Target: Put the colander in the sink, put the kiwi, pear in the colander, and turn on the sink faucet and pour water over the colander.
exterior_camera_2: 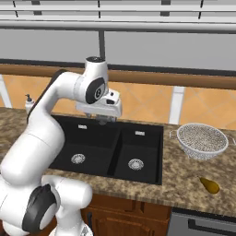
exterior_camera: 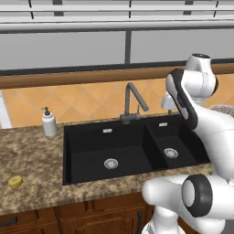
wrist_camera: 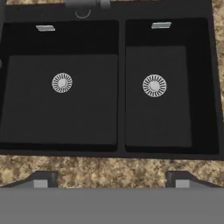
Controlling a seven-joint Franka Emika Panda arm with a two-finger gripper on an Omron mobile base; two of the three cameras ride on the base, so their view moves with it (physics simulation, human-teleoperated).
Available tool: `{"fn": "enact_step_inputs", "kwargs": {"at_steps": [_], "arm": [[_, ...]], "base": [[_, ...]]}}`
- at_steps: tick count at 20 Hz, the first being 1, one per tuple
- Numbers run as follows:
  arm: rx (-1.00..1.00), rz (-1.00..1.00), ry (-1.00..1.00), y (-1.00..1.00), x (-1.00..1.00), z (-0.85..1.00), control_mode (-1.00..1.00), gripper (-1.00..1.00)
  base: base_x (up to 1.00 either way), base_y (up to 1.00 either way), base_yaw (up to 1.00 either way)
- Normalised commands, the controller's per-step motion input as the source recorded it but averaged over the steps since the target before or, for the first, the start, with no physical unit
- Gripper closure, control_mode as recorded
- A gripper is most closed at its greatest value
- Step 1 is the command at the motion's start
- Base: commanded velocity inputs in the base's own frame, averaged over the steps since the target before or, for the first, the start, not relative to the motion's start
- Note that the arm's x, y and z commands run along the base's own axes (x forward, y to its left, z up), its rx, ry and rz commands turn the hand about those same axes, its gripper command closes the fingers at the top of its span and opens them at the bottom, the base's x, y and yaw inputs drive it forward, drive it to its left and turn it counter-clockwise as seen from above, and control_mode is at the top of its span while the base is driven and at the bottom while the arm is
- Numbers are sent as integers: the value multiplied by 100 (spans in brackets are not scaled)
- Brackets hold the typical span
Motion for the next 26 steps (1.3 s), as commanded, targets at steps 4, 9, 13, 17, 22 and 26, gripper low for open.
{"fn": "enact_step_inputs", "kwargs": {"at_steps": [4, 9, 13, 17, 22, 26], "arm": [[0, -7, 12, -100, -2, -1, -100, -100], [0, -13, 15, -100, 14, -3, -100, -100], [0, -14, 3, -93, 34, -35, -100, -100], [0, -10, 0, -77, 35, -41, -100, -100], [0, -3, 0, -52, 31, -42, -100, -100], [0, 0, 0, -42, 39, -21, -100, -100]], "base": [[0, 0, 0], [0, 0, 0], [0, 0, 0], [0, 0, 0], [0, 0, 0], [0, 0, 0]]}}
